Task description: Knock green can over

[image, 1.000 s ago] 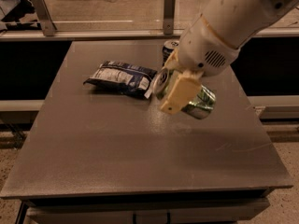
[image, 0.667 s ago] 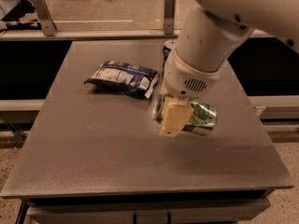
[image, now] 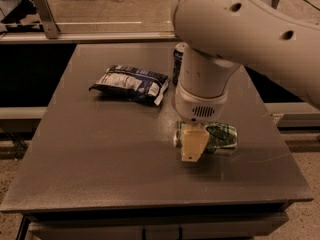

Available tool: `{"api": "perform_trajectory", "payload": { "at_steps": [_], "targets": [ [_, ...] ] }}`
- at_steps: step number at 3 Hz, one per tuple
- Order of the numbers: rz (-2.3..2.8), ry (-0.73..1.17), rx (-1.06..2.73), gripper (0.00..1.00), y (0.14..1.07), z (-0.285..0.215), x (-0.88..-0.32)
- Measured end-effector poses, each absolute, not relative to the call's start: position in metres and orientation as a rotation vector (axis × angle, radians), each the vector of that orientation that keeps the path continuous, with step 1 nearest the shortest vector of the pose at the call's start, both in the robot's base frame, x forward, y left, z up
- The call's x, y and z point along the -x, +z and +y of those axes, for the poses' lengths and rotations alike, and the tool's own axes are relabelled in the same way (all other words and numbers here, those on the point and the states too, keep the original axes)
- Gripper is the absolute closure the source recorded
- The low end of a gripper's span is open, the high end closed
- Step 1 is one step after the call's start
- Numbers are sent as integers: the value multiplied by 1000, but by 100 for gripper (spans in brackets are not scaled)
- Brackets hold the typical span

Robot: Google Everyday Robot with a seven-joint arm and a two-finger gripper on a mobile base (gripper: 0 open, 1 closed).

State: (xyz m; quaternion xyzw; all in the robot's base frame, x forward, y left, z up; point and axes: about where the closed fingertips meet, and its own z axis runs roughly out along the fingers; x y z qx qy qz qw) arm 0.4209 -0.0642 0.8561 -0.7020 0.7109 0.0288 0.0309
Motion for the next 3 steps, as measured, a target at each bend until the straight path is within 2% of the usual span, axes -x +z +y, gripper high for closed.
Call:
{"api": "perform_trajectory", "payload": {
  "at_steps": [3],
  "targets": [
    [2209,96,2199,12,830,-74,-412]
  ]
}}
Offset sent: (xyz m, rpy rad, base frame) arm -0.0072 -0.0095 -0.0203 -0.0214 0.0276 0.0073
